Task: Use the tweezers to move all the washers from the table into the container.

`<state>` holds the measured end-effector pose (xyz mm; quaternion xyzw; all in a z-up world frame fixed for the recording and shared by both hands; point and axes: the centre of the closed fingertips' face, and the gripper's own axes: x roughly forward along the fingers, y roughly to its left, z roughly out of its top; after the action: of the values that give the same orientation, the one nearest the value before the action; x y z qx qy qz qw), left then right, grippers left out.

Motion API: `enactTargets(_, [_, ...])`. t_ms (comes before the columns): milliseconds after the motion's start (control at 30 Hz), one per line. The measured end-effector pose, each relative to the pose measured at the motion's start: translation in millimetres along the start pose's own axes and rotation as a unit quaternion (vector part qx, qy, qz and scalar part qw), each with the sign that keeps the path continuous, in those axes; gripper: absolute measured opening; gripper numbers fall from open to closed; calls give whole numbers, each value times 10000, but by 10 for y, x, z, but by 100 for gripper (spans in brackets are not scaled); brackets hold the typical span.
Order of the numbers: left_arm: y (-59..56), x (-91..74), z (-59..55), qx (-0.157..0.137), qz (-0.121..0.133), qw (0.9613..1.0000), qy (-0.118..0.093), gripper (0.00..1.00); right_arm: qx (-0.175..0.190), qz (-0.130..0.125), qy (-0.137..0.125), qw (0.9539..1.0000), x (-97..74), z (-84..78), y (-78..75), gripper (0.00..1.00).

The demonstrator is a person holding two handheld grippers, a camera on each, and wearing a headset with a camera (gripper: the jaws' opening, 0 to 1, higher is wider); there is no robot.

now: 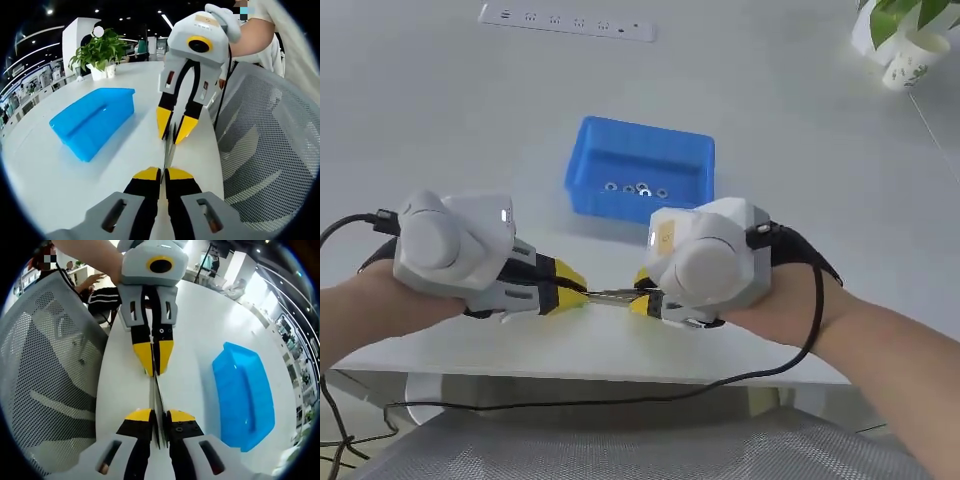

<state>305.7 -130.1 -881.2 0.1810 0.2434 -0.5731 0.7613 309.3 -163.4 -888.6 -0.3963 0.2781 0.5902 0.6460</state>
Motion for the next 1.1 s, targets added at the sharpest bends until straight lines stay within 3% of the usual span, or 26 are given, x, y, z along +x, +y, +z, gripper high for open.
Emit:
enactTargets(367, [20, -23, -8, -30, 48, 10000, 29, 11, -31, -4, 9, 10000, -12, -4, 0, 21])
enactTargets(733, [23, -140, 77, -81, 178, 9998, -37, 17, 16, -148, -90, 9998, -135, 38, -50, 23])
enactTargets(933, [30, -297, 201, -318, 307, 9988, -197, 34, 225, -261, -189, 9992, -276, 54, -107, 34])
enactTargets(1100, [-11, -406, 247, -346, 314, 9987, -194, 40, 463, -383, -360, 9975, -425, 56, -144, 38])
